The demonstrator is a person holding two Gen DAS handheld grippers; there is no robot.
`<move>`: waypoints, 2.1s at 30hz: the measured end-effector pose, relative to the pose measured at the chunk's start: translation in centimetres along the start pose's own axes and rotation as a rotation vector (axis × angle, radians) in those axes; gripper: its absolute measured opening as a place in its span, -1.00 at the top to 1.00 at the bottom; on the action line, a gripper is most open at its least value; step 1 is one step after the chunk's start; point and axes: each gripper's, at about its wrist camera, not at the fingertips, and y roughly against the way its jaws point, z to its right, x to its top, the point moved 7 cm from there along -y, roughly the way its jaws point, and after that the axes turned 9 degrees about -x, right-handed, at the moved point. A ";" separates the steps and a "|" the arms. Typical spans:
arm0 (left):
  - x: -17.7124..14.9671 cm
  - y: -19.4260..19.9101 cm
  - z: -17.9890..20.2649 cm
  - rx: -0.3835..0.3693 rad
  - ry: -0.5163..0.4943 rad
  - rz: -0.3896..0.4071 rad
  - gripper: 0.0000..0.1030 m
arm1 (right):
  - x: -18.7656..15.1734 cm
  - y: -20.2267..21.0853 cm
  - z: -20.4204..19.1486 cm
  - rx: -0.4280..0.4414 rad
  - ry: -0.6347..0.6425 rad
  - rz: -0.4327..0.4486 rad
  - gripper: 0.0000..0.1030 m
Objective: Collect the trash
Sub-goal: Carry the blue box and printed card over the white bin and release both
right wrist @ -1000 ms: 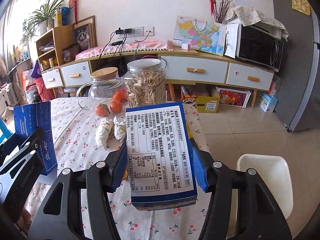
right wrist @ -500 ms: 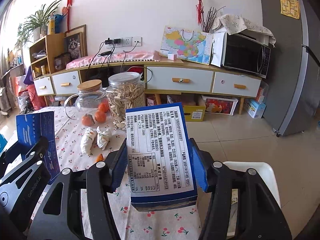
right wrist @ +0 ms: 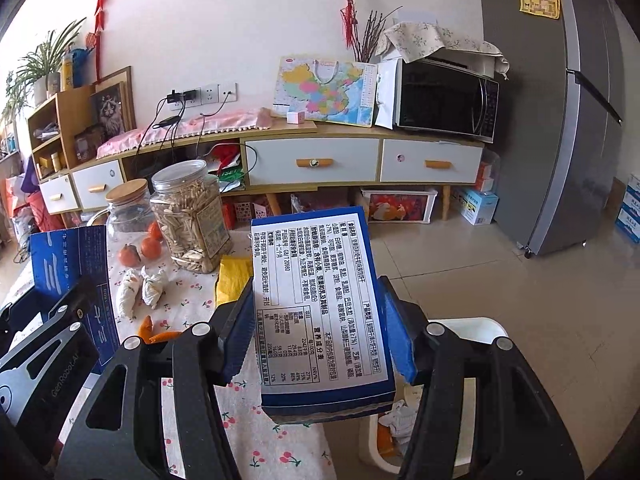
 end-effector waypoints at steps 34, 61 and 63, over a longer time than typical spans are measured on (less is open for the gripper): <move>-0.3 0.2 21.1 -0.312 -0.197 -0.021 -0.13 | -0.6 -1.9 23.9 -0.442 -0.419 -0.097 -0.84; -1.6 -2.1 26.0 -0.346 -0.184 -0.149 -0.59 | -0.1 0.6 27.2 -0.520 -0.469 -0.021 -0.86; -1.1 -2.0 24.9 -0.319 -0.171 -0.138 -0.62 | -0.1 0.4 26.4 -0.511 -0.444 -0.029 -0.86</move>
